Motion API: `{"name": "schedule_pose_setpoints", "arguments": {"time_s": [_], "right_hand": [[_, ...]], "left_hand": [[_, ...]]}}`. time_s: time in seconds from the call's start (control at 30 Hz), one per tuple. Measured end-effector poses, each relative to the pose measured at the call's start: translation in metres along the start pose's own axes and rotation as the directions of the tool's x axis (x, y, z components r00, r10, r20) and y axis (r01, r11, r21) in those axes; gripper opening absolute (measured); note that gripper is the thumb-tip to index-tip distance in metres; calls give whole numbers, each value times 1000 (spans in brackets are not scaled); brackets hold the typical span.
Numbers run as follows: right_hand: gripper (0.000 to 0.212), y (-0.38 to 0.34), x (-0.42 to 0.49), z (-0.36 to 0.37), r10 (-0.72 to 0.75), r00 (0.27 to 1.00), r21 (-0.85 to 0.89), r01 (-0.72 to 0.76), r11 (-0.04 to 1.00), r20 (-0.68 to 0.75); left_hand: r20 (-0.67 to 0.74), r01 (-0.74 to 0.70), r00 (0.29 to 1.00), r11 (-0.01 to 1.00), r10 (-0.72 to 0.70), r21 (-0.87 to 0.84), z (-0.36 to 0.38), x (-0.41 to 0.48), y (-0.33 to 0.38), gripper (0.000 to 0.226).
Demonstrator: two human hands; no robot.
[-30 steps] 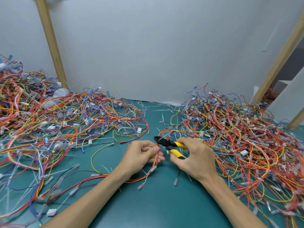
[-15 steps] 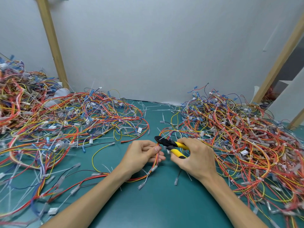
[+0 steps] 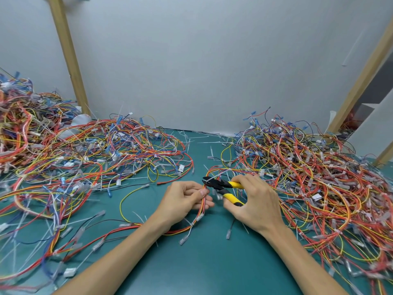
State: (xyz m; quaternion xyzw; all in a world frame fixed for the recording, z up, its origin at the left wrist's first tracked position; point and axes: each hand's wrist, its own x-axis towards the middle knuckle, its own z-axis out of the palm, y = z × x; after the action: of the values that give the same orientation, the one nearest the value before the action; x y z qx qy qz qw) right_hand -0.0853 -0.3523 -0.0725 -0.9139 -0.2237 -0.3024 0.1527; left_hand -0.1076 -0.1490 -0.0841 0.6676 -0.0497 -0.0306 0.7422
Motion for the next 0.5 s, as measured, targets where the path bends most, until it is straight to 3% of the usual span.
{"name": "schedule_pose_setpoints", "arguments": {"time_s": [0.5], "right_hand": [[33, -1, 3, -5, 39, 997, 40, -42, 998, 72]], "left_hand": [[6, -2, 1000, 1000, 1, 30, -1, 0, -2, 11]]}}
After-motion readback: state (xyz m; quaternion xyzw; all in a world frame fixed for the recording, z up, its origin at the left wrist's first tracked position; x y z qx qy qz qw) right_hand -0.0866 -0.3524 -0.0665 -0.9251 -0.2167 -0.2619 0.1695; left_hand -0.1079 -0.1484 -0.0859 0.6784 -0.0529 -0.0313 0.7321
